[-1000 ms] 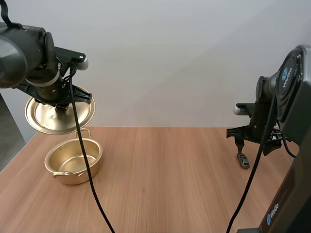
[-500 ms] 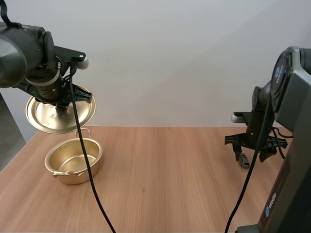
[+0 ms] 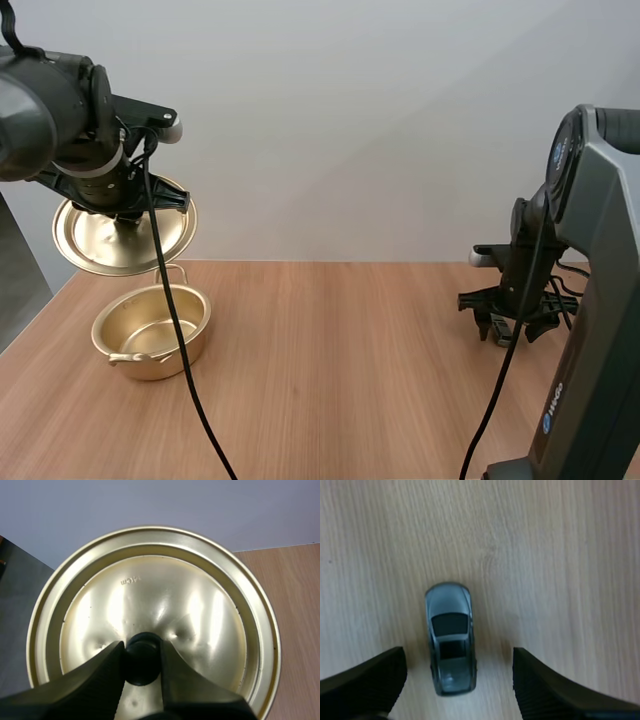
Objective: Open the pot, put the car inside, and close it
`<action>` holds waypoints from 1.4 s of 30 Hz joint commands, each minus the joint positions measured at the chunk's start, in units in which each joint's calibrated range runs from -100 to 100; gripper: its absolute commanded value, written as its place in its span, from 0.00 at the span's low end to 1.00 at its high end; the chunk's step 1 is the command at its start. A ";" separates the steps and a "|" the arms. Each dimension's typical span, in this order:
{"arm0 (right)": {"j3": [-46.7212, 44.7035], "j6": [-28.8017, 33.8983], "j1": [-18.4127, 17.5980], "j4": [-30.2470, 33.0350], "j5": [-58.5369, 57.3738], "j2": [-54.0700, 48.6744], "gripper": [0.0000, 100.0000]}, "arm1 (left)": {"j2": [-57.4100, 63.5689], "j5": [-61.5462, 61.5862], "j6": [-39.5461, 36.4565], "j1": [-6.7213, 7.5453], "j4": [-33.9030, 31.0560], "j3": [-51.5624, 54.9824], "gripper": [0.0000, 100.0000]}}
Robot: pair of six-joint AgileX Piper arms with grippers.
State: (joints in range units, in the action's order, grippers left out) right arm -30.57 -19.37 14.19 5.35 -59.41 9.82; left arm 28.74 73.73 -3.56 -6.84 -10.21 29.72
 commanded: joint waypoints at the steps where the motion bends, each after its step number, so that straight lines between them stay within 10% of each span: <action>1: -0.06 -0.01 -0.02 0.06 0.48 0.29 1.00 | -0.03 0.38 0.00 0.03 -0.06 -0.02 0.00; 5: -0.06 -0.36 -0.02 0.06 2.06 0.69 0.91 | -0.03 0.58 0.00 0.03 -0.06 -0.02 0.00; 10: -0.06 -0.69 -0.02 -0.25 3.33 0.69 0.00 | -0.03 2.51 0.00 0.03 -0.06 -0.02 0.00; 18: 0.22 -7.80 -0.02 -8.86 1.91 -0.47 0.00 | 2.57 3.93 0.30 0.03 -1.72 -0.02 0.00; 29: 11.82 -29.43 -1.21 -50.41 -35.77 -6.01 0.00 | 20.60 7.38 0.30 0.03 -3.50 -5.36 0.00; 42: 16.37 -32.26 -16.88 -46.41 -37.88 -14.71 0.00 | 34.75 19.67 0.30 0.03 -4.95 -5.36 0.00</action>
State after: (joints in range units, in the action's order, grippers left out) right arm -14.23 -51.59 1.84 -39.50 -98.53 -4.65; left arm 62.92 93.16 -3.28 -6.84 -14.60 24.31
